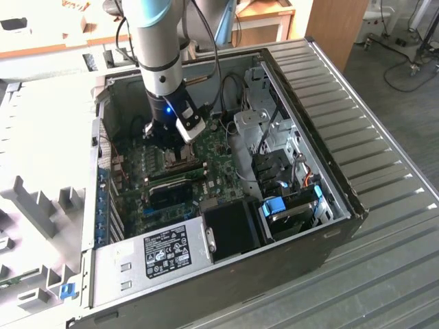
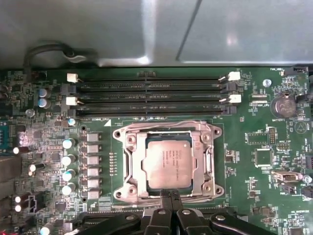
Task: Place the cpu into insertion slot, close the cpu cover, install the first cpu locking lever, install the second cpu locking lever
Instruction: 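Install the second cpu locking lever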
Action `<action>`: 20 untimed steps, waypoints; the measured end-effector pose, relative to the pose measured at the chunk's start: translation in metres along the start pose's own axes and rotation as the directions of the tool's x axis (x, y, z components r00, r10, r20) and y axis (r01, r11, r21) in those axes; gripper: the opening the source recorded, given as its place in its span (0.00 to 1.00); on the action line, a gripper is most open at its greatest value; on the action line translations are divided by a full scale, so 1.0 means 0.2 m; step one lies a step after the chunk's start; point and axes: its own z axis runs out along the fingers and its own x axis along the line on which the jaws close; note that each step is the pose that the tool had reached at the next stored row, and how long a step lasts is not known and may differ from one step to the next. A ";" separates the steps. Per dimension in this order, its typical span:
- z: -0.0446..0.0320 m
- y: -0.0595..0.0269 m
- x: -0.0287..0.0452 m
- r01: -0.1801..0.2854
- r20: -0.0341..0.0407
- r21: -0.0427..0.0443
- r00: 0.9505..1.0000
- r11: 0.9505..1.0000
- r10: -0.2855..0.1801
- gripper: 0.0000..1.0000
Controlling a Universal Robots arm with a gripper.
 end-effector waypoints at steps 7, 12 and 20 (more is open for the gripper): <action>0.003 0.057 0.003 0.000 0.000 0.000 1.000 1.000 0.000 0.11; 0.000 0.099 0.004 0.000 0.000 0.000 1.000 1.000 0.000 0.11; -0.052 0.114 0.002 0.000 0.000 0.000 1.000 1.000 0.000 0.11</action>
